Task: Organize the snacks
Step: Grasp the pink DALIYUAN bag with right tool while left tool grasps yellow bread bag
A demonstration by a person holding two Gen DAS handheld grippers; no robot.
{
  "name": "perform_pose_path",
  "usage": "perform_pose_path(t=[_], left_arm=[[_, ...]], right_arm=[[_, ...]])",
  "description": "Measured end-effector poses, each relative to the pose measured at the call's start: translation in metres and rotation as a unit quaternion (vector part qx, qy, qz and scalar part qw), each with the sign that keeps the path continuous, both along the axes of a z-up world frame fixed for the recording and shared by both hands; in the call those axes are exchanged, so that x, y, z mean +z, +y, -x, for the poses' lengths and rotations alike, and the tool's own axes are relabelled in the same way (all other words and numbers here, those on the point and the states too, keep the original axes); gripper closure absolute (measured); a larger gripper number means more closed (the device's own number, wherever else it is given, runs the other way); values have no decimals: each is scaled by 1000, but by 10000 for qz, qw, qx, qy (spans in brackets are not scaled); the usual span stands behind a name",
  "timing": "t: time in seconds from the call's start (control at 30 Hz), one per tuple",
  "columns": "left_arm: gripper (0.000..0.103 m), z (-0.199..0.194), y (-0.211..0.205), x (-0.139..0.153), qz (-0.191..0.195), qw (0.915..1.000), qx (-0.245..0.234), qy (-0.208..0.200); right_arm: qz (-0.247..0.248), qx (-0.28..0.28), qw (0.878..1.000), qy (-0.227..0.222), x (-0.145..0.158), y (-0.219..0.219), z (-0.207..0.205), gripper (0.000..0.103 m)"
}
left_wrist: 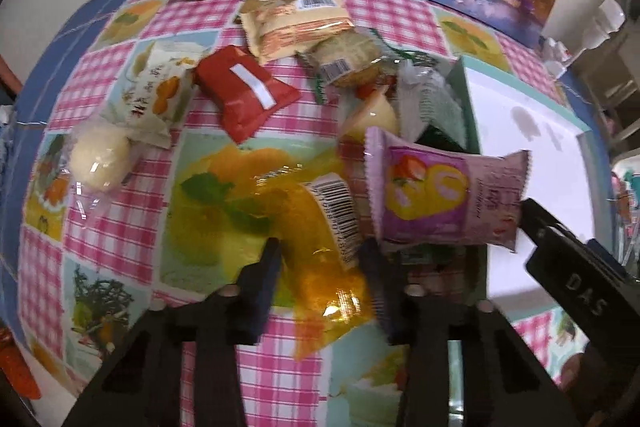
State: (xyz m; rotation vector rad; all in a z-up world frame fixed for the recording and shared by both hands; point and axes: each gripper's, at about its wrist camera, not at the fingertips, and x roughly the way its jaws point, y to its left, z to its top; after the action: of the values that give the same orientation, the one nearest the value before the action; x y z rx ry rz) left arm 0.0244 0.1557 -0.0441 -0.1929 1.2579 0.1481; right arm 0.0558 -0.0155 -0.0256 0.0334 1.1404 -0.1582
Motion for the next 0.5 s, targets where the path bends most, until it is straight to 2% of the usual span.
perform_pose_path(t=[0.27, 0.4, 0.5], left_arm=[[64, 7, 31, 2, 222, 9985, 506, -27], [64, 14, 50, 4, 21, 9966, 818, -48], [64, 18, 66, 4, 27, 9942, 1069, -90]], right_arm=[[-125, 40, 9996, -254, 10, 4, 1, 0], [-310, 198, 9982, -464, 18, 13, 2, 0], [-410, 411, 9968, -542, 20, 26, 2, 0]])
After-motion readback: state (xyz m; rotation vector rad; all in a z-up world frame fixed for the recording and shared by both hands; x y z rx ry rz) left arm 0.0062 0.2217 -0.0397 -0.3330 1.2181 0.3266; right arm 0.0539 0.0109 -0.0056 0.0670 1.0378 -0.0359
